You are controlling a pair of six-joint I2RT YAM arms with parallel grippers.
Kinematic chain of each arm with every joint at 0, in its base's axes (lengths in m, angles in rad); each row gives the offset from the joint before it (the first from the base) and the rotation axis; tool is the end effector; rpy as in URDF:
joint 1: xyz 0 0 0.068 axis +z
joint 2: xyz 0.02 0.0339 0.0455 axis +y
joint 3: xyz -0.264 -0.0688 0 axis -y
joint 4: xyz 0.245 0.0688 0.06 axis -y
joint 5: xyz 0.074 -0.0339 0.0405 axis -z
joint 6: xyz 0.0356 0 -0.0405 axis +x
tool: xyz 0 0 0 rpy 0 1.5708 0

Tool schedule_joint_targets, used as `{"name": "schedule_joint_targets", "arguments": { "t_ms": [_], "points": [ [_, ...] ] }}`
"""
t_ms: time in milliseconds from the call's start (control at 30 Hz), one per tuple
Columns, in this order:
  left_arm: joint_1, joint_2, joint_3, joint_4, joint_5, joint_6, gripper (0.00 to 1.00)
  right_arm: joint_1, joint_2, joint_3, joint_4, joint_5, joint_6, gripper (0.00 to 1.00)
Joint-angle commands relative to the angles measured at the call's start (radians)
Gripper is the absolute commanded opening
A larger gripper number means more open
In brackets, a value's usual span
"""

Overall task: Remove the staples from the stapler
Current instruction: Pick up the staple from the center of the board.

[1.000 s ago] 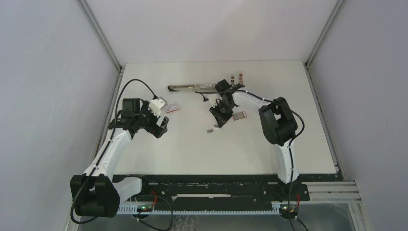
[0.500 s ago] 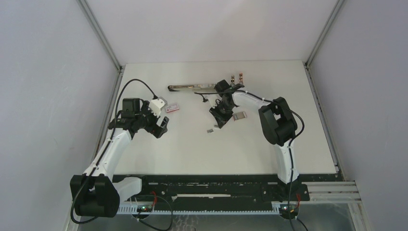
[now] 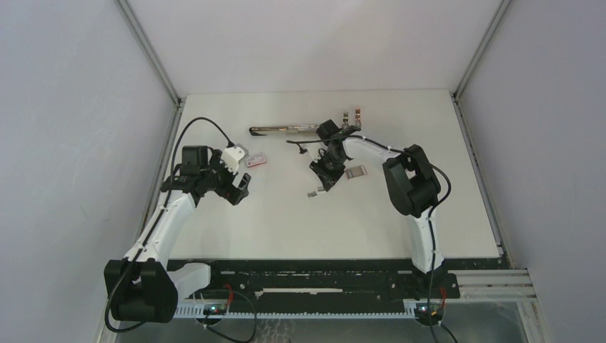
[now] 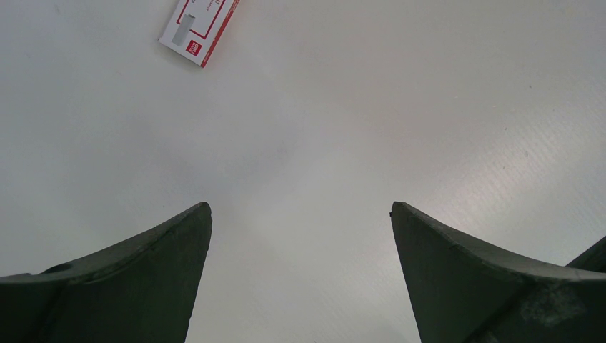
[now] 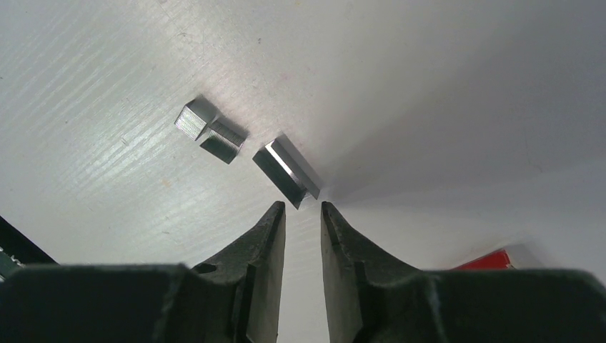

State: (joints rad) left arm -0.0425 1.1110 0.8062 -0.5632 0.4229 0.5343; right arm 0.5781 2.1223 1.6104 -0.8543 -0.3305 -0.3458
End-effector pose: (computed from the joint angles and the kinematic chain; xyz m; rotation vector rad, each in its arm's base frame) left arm 0.2226 -0.0241 0.2526 0.8458 2.2007 -0.2796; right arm 0.3481 0.2409 0.1652 -1.3522 2.6032 0.5207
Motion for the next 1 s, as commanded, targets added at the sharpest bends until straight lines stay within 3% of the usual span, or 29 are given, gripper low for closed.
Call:
{"name": "schedule_joint_targets", "arguments": {
  "t_ms": [0,400,967],
  "points": [
    [0.010,-0.001,0.003,0.005,0.020,0.011,1.00,0.011,-0.072,-0.006,0.033,0.004,-0.018,0.27],
    [0.010,0.000,0.006,0.004,0.020,0.010,1.00,0.001,-0.080,-0.001,0.040,-0.021,-0.031,0.28],
    [0.009,0.004,0.006,0.003,0.019,0.012,1.00,0.043,-0.060,0.023,0.056,0.020,-0.264,0.27]
  ]
}}
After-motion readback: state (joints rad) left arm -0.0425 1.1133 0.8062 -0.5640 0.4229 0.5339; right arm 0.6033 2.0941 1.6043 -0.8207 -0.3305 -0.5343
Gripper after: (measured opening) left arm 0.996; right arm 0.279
